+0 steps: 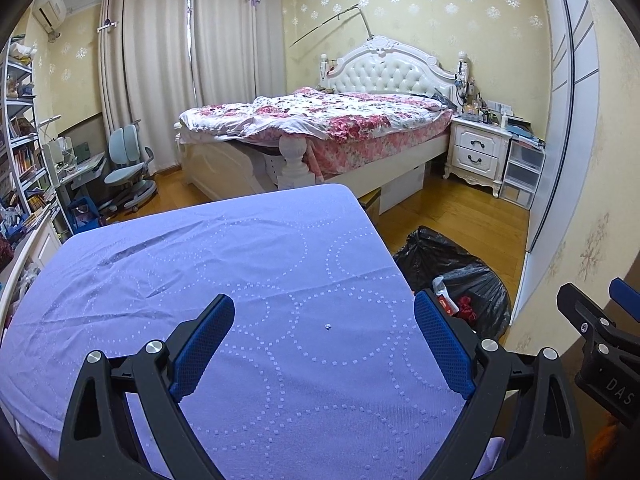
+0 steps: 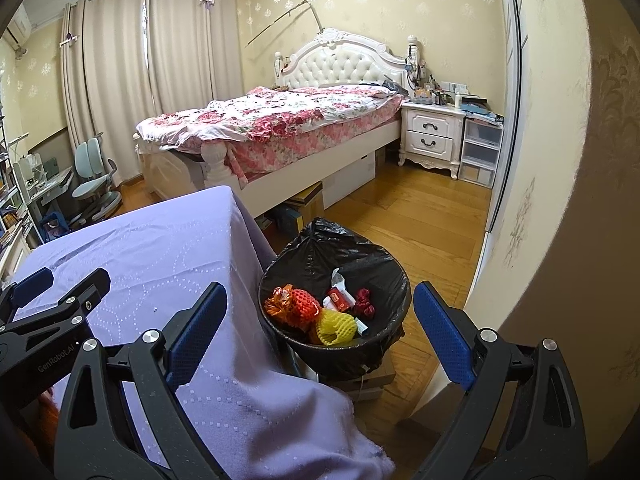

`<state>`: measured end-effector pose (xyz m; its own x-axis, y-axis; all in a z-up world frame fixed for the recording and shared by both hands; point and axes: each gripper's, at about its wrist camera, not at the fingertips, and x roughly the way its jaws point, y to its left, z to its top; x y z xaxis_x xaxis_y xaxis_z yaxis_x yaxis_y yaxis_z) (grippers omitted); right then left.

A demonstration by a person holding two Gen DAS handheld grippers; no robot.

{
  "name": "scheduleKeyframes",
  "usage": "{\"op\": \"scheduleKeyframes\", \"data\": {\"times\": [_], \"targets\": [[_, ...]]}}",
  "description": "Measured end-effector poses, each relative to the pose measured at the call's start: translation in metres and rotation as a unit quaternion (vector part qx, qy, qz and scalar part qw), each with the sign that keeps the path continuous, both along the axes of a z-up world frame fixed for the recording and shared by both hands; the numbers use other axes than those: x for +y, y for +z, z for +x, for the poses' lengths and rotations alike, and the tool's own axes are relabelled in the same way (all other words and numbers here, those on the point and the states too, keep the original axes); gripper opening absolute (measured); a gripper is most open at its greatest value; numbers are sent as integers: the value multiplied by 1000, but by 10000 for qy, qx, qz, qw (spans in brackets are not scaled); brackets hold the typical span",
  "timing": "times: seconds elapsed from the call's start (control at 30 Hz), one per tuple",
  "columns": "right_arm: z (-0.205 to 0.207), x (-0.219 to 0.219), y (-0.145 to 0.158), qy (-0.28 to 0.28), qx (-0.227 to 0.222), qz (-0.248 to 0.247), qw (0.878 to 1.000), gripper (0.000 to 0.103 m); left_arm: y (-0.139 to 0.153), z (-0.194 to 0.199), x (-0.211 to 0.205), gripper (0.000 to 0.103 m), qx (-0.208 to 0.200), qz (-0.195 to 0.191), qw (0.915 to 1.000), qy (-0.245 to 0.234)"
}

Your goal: Collect trash

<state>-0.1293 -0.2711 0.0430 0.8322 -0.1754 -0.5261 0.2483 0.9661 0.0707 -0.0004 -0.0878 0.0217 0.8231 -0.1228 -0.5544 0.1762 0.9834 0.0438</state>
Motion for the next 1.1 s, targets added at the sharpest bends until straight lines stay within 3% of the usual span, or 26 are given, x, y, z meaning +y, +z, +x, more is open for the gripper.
{"op": "scheduleKeyframes", "data": {"times": [1.1], "targets": [[-1,1,-8,13,31,2,10000,92,2,2,2,91,18,-2,10000,-1]]}}
